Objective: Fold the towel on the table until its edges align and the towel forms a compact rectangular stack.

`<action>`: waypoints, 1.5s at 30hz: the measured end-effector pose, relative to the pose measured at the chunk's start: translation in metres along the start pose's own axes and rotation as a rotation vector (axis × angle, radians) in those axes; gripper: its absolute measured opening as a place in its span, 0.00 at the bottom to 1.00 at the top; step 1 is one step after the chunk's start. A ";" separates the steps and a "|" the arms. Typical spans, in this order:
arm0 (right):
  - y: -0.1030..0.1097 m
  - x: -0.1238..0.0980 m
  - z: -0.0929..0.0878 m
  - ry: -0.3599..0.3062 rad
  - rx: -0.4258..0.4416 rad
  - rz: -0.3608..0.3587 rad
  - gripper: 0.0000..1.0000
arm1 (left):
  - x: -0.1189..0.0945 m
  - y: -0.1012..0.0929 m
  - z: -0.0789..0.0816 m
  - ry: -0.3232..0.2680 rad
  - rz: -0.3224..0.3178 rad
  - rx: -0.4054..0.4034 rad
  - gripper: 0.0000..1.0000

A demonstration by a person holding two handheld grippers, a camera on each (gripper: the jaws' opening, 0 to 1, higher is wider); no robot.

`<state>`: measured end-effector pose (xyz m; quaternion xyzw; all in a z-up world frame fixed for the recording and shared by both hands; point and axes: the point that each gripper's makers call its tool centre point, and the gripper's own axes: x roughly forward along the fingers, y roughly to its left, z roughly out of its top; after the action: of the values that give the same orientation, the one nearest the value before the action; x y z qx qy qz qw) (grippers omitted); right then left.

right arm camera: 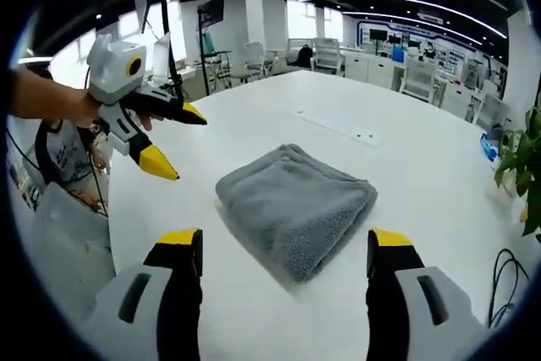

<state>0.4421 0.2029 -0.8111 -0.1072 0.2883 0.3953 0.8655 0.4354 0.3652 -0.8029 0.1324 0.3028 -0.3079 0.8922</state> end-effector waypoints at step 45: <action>0.045 -0.062 -0.023 -0.091 0.031 -0.041 0.92 | -0.075 -0.030 -0.027 -0.150 0.115 -0.113 0.98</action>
<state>0.3666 0.1843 -0.7915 -0.0818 0.2524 0.3775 0.8872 0.3567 0.3884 -0.7792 0.0753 0.2438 -0.2476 0.9346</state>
